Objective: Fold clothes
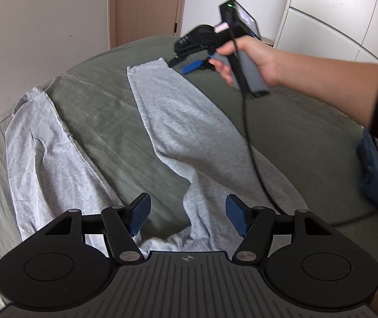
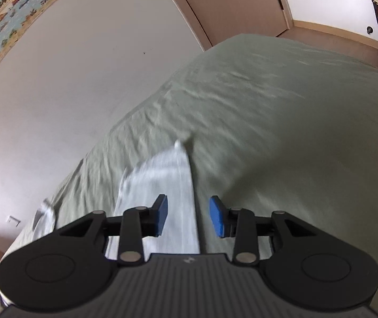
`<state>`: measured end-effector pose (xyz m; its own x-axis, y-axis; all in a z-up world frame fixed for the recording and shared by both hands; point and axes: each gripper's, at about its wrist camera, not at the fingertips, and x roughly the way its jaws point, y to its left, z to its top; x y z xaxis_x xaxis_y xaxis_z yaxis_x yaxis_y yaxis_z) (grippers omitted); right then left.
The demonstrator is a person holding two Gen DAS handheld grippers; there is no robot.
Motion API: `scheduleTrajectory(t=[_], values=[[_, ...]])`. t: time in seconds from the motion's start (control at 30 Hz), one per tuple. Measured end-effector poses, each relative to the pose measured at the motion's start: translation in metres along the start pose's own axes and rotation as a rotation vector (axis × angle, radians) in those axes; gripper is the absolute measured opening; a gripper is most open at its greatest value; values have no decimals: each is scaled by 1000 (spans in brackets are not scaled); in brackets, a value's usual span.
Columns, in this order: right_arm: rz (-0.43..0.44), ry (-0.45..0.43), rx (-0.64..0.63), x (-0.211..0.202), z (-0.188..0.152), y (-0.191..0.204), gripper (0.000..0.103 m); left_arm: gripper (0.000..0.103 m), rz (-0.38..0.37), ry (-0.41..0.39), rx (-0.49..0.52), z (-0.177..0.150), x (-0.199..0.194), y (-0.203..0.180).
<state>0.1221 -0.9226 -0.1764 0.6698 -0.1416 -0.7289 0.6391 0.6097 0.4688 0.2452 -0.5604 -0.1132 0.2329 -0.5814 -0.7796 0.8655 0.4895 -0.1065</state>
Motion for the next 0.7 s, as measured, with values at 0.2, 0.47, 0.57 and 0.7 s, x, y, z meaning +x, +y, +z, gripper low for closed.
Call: scheduleTrajectory(t=[0.2,0.47,0.57,0.7], values=[[-1,-20,-15,33,16,6,18,62,-5,6,-5,0,11,8],[-44,-96,-103,11,40,18,2,62,-27,17,-21,2,20,12],[-75,-132,-128,0,53,19,2,62,-36,25,-21,1,22,10],[-161,-148,-124,0,62,7,2,62,-35,32,-12,-1,23,8]])
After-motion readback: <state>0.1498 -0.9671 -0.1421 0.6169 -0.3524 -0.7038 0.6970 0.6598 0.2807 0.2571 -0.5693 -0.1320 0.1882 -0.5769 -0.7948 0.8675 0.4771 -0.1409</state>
